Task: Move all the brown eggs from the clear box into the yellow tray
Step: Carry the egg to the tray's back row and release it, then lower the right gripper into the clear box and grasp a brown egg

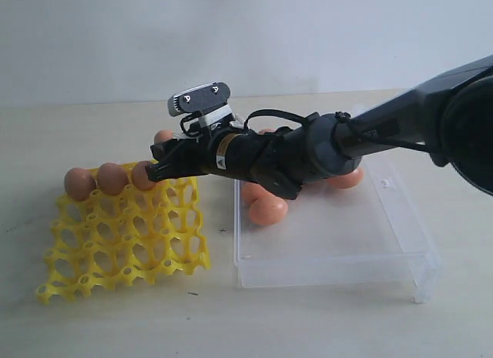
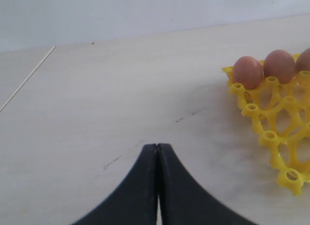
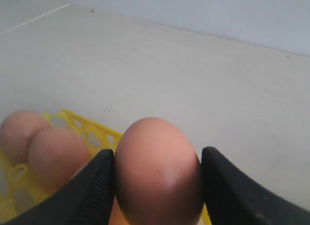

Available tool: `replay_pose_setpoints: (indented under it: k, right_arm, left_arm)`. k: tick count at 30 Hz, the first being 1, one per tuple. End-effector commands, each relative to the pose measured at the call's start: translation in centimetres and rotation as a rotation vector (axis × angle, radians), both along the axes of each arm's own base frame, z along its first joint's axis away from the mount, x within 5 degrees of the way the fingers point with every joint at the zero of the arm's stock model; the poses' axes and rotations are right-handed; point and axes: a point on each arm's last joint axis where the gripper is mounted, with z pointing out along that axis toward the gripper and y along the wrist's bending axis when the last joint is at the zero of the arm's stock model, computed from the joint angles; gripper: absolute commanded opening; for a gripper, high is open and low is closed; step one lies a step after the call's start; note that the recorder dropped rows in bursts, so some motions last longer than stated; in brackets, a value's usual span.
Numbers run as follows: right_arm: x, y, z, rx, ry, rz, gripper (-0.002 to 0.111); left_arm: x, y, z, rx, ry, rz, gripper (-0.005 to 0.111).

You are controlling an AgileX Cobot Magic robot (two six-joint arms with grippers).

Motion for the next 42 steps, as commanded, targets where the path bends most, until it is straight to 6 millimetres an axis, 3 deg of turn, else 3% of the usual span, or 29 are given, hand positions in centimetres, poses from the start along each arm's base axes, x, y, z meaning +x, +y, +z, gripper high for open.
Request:
replay_pose_setpoints:
  k: [1, 6, 9, 15, 18, 20, 22, 25, 27, 30, 32, 35, 39, 42]
  right_arm:
    - [0.1, 0.1, -0.6, -0.030, -0.015, 0.015, 0.000]
    - [0.3, -0.2, -1.6, -0.047, -0.005, 0.012, 0.001]
    - [0.3, -0.3, -1.7, -0.052, -0.001, 0.008, 0.011]
    - [0.3, -0.3, -1.6, -0.040, 0.008, 0.000, 0.060]
    - [0.4, -0.3, -0.6, -0.025, 0.004, -0.005, 0.073]
    - [0.4, -0.5, 0.5, -0.045, 0.003, -0.016, 0.072]
    - [0.3, -1.3, 3.6, -0.118, 0.022, -0.064, 0.069]
    - [-1.1, -4.6, 9.3, -0.394, 0.104, -0.175, 0.049]
    - [-2.5, -6.4, 12.0, -0.553, 0.130, -0.161, 0.035]
    - [-4.9, -7.9, 12.0, -0.874, 0.212, 0.109, 0.008]
    - [-5.9, -8.1, 10.9, -1.028, 0.220, 0.365, 0.000]
    - [-6.2, -7.6, 9.8, -1.049, 0.215, 0.512, 0.008]
    - [-6.3, -7.1, 8.7, -1.043, 0.202, 0.606, 0.042]
    - [-6.0, -6.9, 7.4, -1.085, 0.164, 0.694, 0.060]
  left_arm:
    - [0.0, 0.0, 0.2, -0.002, -0.018, -0.006, 0.000]
    - [0.0, 0.0, 0.2, -0.002, -0.018, -0.006, 0.000]
    - [0.0, 0.0, 0.2, -0.002, -0.018, -0.006, 0.000]
    - [0.0, 0.0, 0.2, -0.002, -0.018, -0.006, 0.000]
    - [0.0, 0.0, 0.2, -0.002, -0.018, -0.006, 0.000]
    - [0.0, 0.0, 0.2, -0.002, -0.018, -0.006, 0.000]
    - [0.0, 0.0, 0.2, -0.002, -0.018, -0.006, 0.000]
    - [0.0, 0.0, 0.2, -0.002, -0.018, -0.006, 0.000]
    - [0.0, 0.0, 0.2, -0.002, -0.018, -0.006, 0.000]
    - [0.0, 0.0, 0.2, -0.002, -0.018, -0.006, 0.000]
    - [0.0, 0.0, 0.2, -0.002, -0.018, -0.006, 0.000]
    - [0.0, 0.0, 0.2, -0.002, -0.018, -0.006, 0.000]
    - [0.0, 0.0, 0.2, -0.002, -0.018, -0.006, 0.000]
    - [0.0, 0.0, 0.2, -0.002, -0.018, -0.006, 0.000]
